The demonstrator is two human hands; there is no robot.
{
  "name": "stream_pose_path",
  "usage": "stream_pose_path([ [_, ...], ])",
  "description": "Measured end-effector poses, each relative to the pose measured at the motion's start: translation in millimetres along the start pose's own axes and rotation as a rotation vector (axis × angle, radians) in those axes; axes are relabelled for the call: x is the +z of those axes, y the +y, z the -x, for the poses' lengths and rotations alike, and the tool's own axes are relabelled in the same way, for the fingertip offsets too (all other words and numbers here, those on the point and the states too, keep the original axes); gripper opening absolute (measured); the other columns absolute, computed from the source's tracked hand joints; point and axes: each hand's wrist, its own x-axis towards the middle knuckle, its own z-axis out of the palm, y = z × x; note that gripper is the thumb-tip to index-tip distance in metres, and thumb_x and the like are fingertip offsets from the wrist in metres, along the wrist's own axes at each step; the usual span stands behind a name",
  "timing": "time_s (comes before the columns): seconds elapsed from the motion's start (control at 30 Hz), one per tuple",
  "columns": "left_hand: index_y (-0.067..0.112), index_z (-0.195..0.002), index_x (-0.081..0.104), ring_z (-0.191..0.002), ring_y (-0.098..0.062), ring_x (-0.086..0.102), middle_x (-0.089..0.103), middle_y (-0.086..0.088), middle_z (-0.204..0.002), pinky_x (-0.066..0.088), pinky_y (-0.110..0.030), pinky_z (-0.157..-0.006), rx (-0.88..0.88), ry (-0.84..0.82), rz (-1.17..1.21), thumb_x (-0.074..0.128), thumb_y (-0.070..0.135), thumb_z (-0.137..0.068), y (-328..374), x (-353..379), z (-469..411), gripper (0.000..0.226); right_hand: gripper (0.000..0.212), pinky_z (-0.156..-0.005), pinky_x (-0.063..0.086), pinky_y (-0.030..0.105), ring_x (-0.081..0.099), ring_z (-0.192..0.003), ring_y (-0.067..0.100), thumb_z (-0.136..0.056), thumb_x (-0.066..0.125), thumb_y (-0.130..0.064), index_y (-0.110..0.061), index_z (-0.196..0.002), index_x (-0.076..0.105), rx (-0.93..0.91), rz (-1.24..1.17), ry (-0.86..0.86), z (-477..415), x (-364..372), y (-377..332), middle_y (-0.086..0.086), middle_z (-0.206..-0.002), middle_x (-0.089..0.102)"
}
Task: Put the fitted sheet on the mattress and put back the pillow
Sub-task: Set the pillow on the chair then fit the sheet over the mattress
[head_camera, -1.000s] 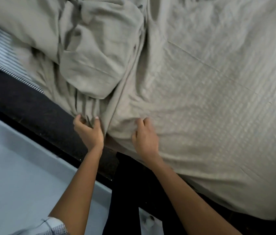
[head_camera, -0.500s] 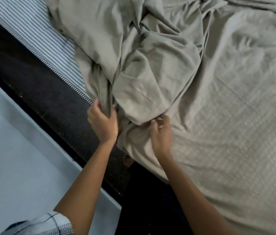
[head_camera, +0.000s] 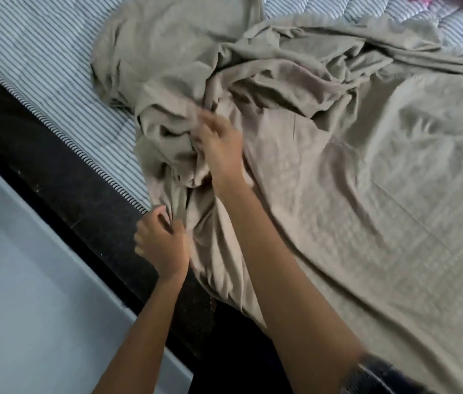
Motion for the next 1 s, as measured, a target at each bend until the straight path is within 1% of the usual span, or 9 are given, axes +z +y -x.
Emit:
stream_pose_path([
  [0.1, 0.000, -0.113, 0.058, -0.105, -0.033, 0.049, 0.055, -0.017, -0.105, 0.039, -0.041, -0.093, 0.046, 0.027, 0.229, 0.056, 0.011, -0.082, 20.3, 2.2, -34.0, 0.033, 0.018, -0.081, 0.052, 0.042, 0.064, -0.088, 0.030, -0.080, 0.056, -0.011, -0.010, -0.096, 0.065, -0.018, 0.330, 0.276, -5.3, -21.8, 37.1, 0.010, -0.092, 0.069],
  [0.23, -0.004, -0.140, 0.030, -0.120, -0.028, 0.048, 0.050, -0.016, -0.126, 0.039, -0.033, -0.101, 0.002, -0.114, 0.327, 0.062, 0.012, -0.087, 40.0, 17.8, -94.1, 0.064, 0.068, -0.087, 0.046, 0.037, 0.057, -0.108, 0.021, -0.081, 0.065, -0.038, -0.022, -0.138, 0.030, 0.098, 0.533, 0.060, -3.1, -25.1, 45.3, 0.002, -0.126, 0.055],
  [0.37, 0.009, -0.098, 0.057, -0.079, -0.015, 0.059, 0.061, -0.004, -0.087, 0.047, -0.015, -0.063, -0.137, -0.561, 0.375, 0.044, 0.002, -0.094, 78.0, 7.6, -127.0, 0.015, 0.031, -0.081, 0.045, 0.038, 0.058, -0.107, 0.035, -0.090, 0.049, -0.019, -0.012, -0.120, 0.044, 0.111, 1.036, -0.160, -31.7, -14.4, 16.0, 0.019, -0.116, 0.060],
  [0.5, 0.007, -0.099, 0.062, -0.077, -0.014, 0.060, 0.065, -0.009, -0.095, 0.047, -0.019, -0.063, -0.386, 0.038, 0.806, 0.054, 0.013, -0.084, 36.0, -26.8, -176.1, 0.018, 0.033, -0.068, 0.050, 0.032, 0.058, -0.084, 0.021, -0.088, 0.043, 0.007, -0.021, -0.105, 0.049, 0.041, 0.238, -0.137, -53.9, -20.1, -6.3, 0.010, -0.099, 0.061],
  [0.6, 0.009, -0.131, 0.050, -0.113, -0.027, 0.056, 0.054, -0.013, -0.131, 0.045, -0.024, -0.076, -0.702, 0.316, 0.698, 0.046, 0.017, -0.087, 0.7, -39.4, -191.1, 0.045, 0.027, -0.083, 0.051, 0.038, 0.060, -0.087, 0.018, -0.086, 0.051, -0.002, -0.015, -0.109, 0.057, -0.039, 0.471, 0.065, -48.7, -30.2, 3.5, -0.002, -0.091, 0.063],
  [0.7, 0.016, -0.136, 0.048, -0.126, -0.026, 0.045, 0.046, -0.010, -0.140, 0.037, -0.032, -0.100, -0.403, 0.287, 0.205, 0.043, 0.020, -0.087, 11.1, -42.4, -178.7, 0.049, 0.019, -0.081, 0.050, 0.038, 0.063, -0.089, 0.021, -0.086, 0.051, -0.007, -0.010, -0.099, 0.065, -0.058, 0.567, 0.230, -46.4, -26.3, 6.9, 0.005, -0.093, 0.068],
  [0.83, 0.005, -0.127, 0.056, -0.122, -0.022, 0.048, 0.050, -0.014, -0.131, 0.037, -0.023, -0.102, 0.039, 0.197, 0.273, 0.040, 0.009, -0.090, 34.7, -33.9, -202.4, 0.041, 0.031, -0.084, 0.048, 0.040, 0.057, -0.096, 0.024, -0.086, 0.050, -0.014, -0.013, -0.115, 0.058, -0.060, 0.627, 0.118, -53.9, 2.1, 6.7, 0.010, -0.109, 0.061],
  [0.93, 0.005, -0.135, 0.048, -0.128, -0.020, 0.043, 0.044, -0.014, -0.138, 0.035, -0.007, -0.098, 0.118, 0.051, 0.321, 0.043, 0.013, -0.093, 69.0, -25.5, -238.8, 0.043, 0.055, -0.089, 0.044, 0.039, 0.050, -0.113, 0.026, -0.089, 0.052, -0.029, -0.022, -0.139, 0.031, 0.070, 0.744, -0.052, -63.4, 18.8, 13.6, 0.009, -0.133, 0.045],
  [1.0, 0.011, -0.147, 0.027, -0.130, -0.017, 0.042, 0.042, -0.008, -0.142, 0.035, -0.015, -0.104, 0.049, -0.152, 0.290, 0.054, 0.031, -0.091, 88.0, -18.0, -257.6, 0.065, 0.049, -0.086, 0.043, 0.039, 0.051, -0.117, 0.031, -0.090, 0.052, -0.031, -0.019, -0.133, 0.033, 0.111, 0.888, -0.078, -70.6, 24.0, 17.9, 0.012, -0.132, 0.050],
])
